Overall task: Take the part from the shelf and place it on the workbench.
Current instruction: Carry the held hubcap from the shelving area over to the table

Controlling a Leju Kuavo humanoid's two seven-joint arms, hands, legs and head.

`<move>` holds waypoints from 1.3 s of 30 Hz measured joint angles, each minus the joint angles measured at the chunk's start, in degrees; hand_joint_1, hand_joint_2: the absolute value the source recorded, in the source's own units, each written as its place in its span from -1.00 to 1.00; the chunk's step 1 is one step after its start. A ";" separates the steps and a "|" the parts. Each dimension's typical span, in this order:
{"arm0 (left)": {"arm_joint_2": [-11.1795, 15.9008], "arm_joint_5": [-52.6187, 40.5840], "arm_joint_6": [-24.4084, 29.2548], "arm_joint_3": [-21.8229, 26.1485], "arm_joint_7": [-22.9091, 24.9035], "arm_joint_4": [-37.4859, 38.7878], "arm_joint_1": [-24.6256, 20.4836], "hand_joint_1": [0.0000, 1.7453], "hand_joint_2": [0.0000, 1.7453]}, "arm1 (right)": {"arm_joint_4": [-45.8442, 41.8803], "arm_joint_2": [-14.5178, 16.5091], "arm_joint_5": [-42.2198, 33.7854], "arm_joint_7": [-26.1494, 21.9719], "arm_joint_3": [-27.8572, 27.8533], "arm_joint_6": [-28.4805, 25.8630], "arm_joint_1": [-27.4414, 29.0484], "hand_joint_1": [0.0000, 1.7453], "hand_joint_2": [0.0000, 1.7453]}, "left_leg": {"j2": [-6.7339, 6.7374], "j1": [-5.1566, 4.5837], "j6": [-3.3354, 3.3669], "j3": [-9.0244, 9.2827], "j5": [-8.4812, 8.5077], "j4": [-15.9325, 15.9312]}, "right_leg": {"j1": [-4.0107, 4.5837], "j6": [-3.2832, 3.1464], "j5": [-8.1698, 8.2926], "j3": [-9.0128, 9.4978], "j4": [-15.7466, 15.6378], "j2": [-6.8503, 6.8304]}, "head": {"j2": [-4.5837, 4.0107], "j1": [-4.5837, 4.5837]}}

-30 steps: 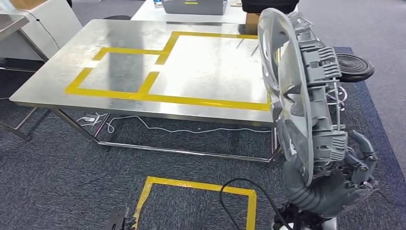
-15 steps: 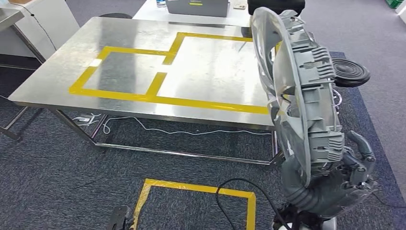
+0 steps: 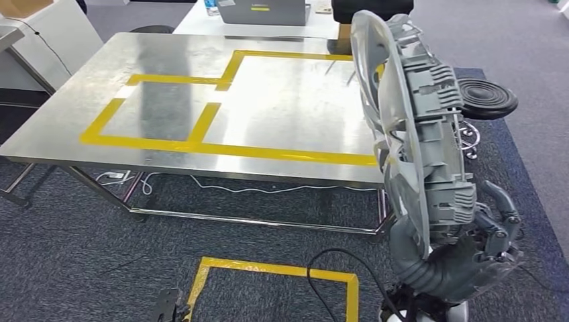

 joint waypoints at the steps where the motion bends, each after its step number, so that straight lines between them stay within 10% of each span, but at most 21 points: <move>1: 0.03 0.00 0.01 0.01 0.00 0.00 0.08 -1.00 1.00 | 0.01 0.00 0.00 0.00 0.00 0.00 0.01 1.00 1.00 | 0.00 0.09 -0.18 -2.01 -0.69 3.16 | -0.02 -0.06 -0.07 0.04 0.00 0.02 | 0.00 -0.03; 3: 0.08 0.00 0.02 0.02 0.00 0.00 0.17 -1.00 1.00 | 0.01 0.00 0.00 0.00 0.00 0.01 0.01 1.00 1.00 | 0.00 0.28 -0.42 -3.09 1.56 3.20 | -0.13 0.03 -0.20 0.21 0.01 0.17 | 0.00 -0.03; 6: 0.02 -0.01 0.03 0.00 0.00 0.00 0.08 -1.00 1.00 | 0.00 0.00 0.00 0.00 0.00 0.01 0.00 1.00 1.00 | -0.12 0.78 -0.74 1.09 8.05 -7.55 | -0.23 0.64 -0.52 0.50 0.29 0.49 | 0.00 -0.21; 13: -0.08 -0.02 0.05 0.02 0.00 0.00 0.04 -1.00 1.00 | 0.00 0.00 0.06 0.00 0.00 0.00 -0.01 1.00 1.00 | -0.47 0.84 2.16 2.50 9.38 -11.58 | -0.28 2.59 -2.98 -1.56 4.19 0.29 | 0.00 0.03; 17: -0.07 -0.05 0.29 0.04 0.00 0.00 0.11 -1.00 1.00 | 0.01 -0.02 0.07 0.00 0.00 -0.01 0.01 1.00 1.00 | -0.39 0.65 2.59 2.58 9.26 -11.57 | -0.28 2.86 -8.44 -7.58 17.35 0.11 | 0.00 0.26; 22: -0.05 -0.20 0.43 0.04 0.00 0.00 0.08 -1.00 1.00 | 0.02 -0.01 0.08 -0.01 0.00 -0.01 -0.02 1.00 1.00 | -0.46 0.48 1.88 3.12 8.73 -11.45 | -0.25 2.40 -1.64 0.28 2.55 -0.17 | 0.00 0.24; 27: 0.02 -0.52 -2.66 -0.04 -0.59 0.00 -0.01 -1.00 1.00 | 0.01 0.00 0.00 0.01 0.01 -0.01 -0.02 1.00 1.00 | -0.37 0.48 0.18 3.22 6.82 -11.26 | -0.12 0.55 -2.37 1.49 0.51 0.12 | 0.00 0.01; 32: 0.14 -0.71 -0.74 -0.09 -0.29 0.00 0.01 -1.00 1.00 | 0.03 0.00 0.13 0.01 0.02 0.01 -0.02 1.00 1.00 | -0.36 0.47 -0.51 -5.55 -0.03 4.27 | -0.15 -0.35 -2.51 2.44 0.36 0.19 | 0.00 -0.37; 34: 0.23 -0.73 -0.27 -0.08 -0.17 0.00 0.08 -1.00 1.00 | 0.04 0.00 0.15 0.02 0.02 0.01 -0.02 1.00 1.00 | -0.36 0.46 -0.36 -6.41 2.45 3.60 | -0.09 -0.28 -2.93 2.84 0.37 0.42 | 0.00 -0.37; 37: 0.25 -0.79 0.04 -0.07 -0.11 0.00 0.04 -1.00 1.00 | 0.04 0.00 0.20 0.00 0.02 0.01 -0.03 1.00 1.00 | -0.37 0.42 0.19 -1.88 10.09 -7.66 | 0.06 0.28 -3.93 3.94 0.48 0.64 | 0.00 -0.40; 39: 0.25 -0.80 0.19 -0.07 -0.03 0.00 0.08 -1.00 1.00 | 0.05 0.00 0.20 0.01 0.02 0.01 -0.05 1.00 1.00 | -0.39 0.31 0.73 -0.50 11.64 -10.95 | 0.24 0.84 -4.42 4.25 0.49 0.77 | 0.00 -0.38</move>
